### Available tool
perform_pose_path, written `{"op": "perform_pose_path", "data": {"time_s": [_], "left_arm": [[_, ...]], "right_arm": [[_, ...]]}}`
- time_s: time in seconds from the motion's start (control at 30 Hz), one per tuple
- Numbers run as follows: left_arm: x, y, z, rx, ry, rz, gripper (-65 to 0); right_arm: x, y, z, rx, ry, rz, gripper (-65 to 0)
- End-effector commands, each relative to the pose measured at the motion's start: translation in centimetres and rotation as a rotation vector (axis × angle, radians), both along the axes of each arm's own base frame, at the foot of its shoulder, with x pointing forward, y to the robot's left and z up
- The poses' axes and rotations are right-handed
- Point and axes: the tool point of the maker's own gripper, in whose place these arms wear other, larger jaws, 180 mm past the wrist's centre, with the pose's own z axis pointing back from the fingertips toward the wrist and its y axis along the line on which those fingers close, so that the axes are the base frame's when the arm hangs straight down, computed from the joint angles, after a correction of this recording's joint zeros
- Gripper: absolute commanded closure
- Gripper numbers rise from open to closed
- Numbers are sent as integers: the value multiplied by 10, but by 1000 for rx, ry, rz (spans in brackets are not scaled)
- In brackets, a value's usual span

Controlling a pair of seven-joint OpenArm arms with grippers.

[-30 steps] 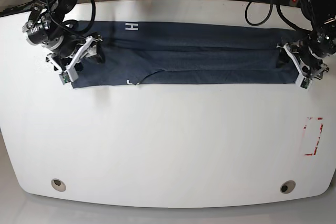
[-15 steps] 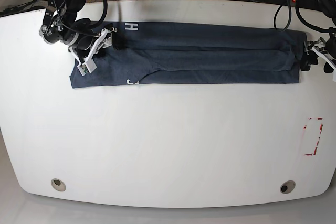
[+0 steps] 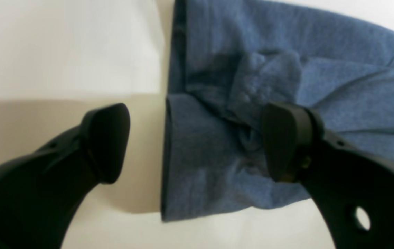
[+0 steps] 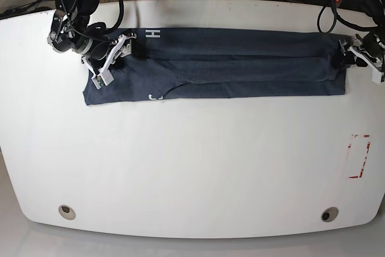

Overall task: Fold the T-shirt properly
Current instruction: 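Grasp the folded strip's end with the left gripper and fold it inward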

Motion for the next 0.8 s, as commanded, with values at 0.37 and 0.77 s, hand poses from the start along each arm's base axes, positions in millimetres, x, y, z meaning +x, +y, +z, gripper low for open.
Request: {"op": "perform_pose_path", "data": {"time_s": [0.37, 0.77], "left_arm": [[13, -34, -14, -61, 13, -87, -468], [23, -55, 0, -64, -52, -121, -81]], "right_arm": [[1, -2, 2, -14, 0, 2, -458], [0, -3, 1, -15, 4, 0, -458]]}}
